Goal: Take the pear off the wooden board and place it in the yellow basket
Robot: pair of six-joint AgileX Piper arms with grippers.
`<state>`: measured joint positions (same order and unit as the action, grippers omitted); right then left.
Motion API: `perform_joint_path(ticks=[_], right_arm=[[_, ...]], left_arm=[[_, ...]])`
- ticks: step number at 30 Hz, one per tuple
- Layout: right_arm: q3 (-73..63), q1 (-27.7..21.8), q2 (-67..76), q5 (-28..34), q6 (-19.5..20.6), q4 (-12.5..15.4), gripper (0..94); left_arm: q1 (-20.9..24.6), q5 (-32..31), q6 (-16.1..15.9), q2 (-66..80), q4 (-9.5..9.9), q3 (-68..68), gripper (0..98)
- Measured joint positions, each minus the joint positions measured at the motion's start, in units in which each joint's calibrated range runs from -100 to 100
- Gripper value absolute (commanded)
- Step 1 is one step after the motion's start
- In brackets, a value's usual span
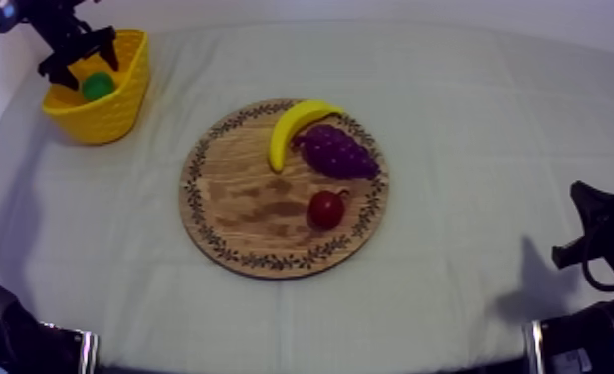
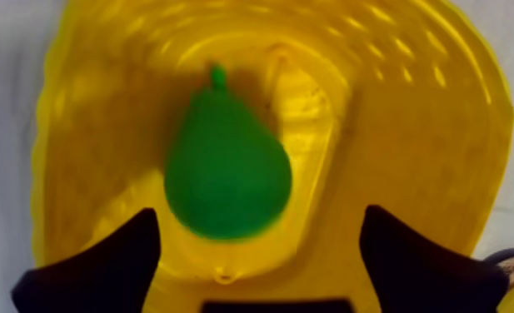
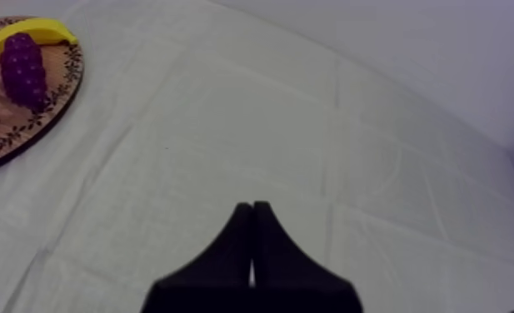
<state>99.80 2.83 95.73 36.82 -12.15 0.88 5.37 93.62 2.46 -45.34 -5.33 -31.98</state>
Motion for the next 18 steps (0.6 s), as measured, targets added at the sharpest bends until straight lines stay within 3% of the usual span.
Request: perform_joint_path(ticks=[18], right_arm=[[0.0,0.0,0.0,0.0,0.0,0.0,0.2]], left_arm=[[-0.6,0.9,0.9,10.0,0.09,7.0,95.6]])
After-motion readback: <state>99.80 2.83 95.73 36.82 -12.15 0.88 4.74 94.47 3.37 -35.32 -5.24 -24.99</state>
